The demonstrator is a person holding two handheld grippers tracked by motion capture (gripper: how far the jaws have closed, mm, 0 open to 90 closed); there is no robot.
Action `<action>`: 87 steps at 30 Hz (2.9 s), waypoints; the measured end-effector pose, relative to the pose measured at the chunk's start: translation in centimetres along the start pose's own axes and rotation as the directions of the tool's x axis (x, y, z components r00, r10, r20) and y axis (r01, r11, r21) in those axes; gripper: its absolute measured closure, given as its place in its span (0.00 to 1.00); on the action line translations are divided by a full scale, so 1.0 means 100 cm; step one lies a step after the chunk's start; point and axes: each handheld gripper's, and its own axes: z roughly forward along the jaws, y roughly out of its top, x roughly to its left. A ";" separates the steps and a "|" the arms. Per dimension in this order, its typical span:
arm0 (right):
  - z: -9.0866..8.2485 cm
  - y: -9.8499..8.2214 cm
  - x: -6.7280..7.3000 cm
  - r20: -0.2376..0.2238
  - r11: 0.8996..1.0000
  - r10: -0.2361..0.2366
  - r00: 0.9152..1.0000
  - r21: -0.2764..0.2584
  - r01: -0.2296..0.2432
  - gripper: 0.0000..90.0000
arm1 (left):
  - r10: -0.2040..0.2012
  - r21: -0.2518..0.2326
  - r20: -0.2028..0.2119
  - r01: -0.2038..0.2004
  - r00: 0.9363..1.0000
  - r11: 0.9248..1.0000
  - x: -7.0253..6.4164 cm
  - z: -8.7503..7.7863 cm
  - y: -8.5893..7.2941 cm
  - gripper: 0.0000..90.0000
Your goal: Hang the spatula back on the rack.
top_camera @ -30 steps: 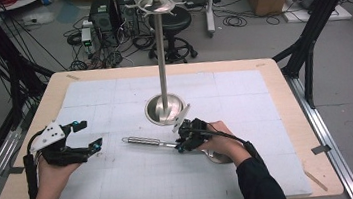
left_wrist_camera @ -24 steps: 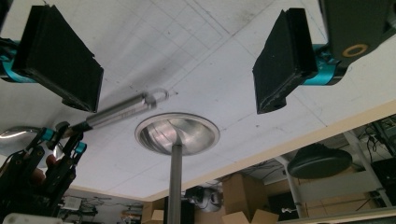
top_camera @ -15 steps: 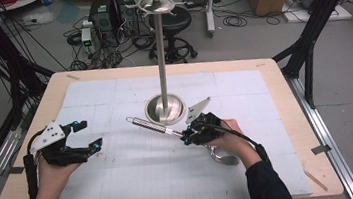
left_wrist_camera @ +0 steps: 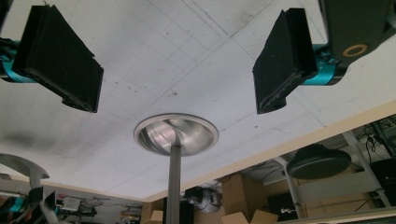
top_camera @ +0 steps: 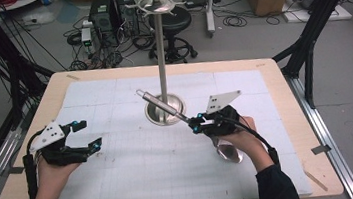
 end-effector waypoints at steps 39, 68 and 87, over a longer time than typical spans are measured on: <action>-0.082 0.022 -0.011 0.190 0.878 0.170 0.967 -0.474 -0.062 0.84 | 0.000 0.004 -0.002 0.000 1.000 1.000 0.001 0.002 -0.001 0.18; -0.044 0.041 -0.024 0.204 0.882 0.198 0.959 -0.464 -0.083 0.84 | 0.006 0.006 -0.001 -0.006 1.000 1.000 0.001 0.002 -0.001 0.18; -0.022 0.039 -0.024 0.225 0.881 0.198 0.954 -0.467 -0.072 0.83 | 0.006 0.015 0.004 -0.006 1.000 1.000 0.001 0.004 -0.002 0.18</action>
